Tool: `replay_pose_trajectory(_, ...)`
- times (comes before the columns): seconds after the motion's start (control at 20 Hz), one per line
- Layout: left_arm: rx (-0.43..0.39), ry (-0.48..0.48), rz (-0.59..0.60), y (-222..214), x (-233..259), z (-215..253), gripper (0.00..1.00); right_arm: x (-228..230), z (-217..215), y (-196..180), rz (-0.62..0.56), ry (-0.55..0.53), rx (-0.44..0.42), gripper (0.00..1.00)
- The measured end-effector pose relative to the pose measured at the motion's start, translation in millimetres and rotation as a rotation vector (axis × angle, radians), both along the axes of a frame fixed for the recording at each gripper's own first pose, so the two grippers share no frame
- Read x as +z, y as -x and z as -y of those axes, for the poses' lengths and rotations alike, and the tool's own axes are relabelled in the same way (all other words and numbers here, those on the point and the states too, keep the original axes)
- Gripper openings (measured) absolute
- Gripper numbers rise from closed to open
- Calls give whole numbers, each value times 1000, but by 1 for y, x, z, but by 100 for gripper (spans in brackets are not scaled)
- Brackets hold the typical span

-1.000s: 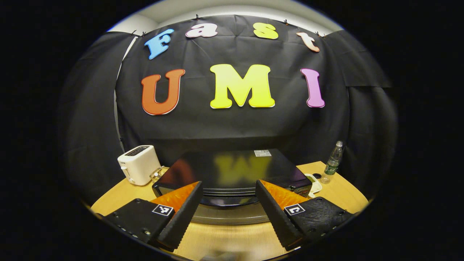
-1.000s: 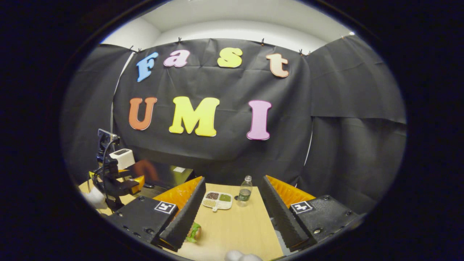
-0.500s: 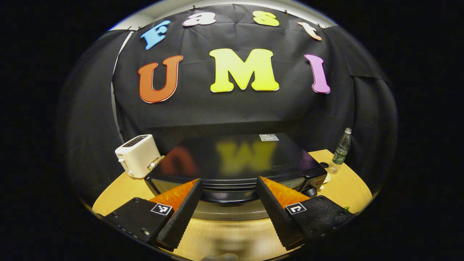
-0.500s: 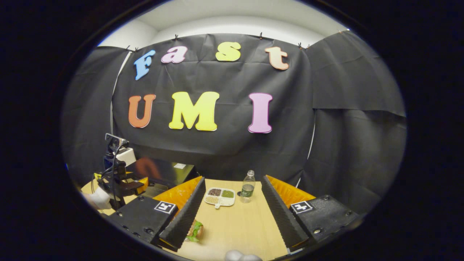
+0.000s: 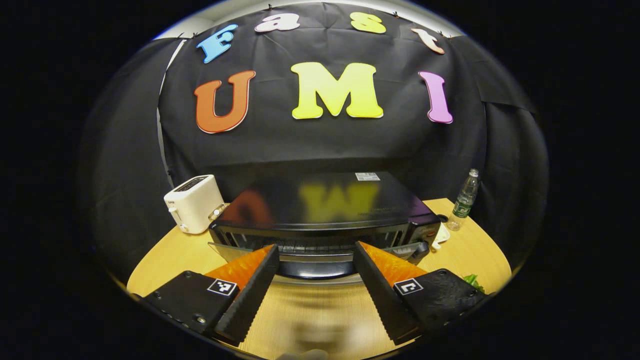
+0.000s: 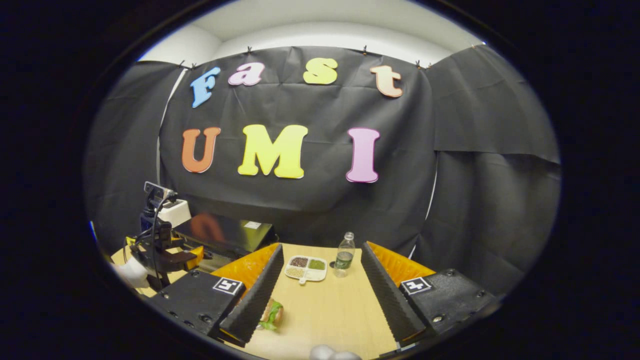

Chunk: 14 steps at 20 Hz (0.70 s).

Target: Open the electric oven with the left hand, put the food in, and close the electric oven.

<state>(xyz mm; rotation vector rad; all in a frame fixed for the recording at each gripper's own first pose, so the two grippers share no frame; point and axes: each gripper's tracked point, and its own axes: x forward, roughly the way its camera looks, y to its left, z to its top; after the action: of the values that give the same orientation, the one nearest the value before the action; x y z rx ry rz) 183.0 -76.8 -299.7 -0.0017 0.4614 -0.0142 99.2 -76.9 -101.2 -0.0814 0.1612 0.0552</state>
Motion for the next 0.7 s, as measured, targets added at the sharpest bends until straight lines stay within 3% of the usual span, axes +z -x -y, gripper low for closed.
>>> replay_pose_trajectory(0.7, -54, 17, -125, 90, -65, 2, 98, -2, -27, 43, 12, 41, 22, 99)
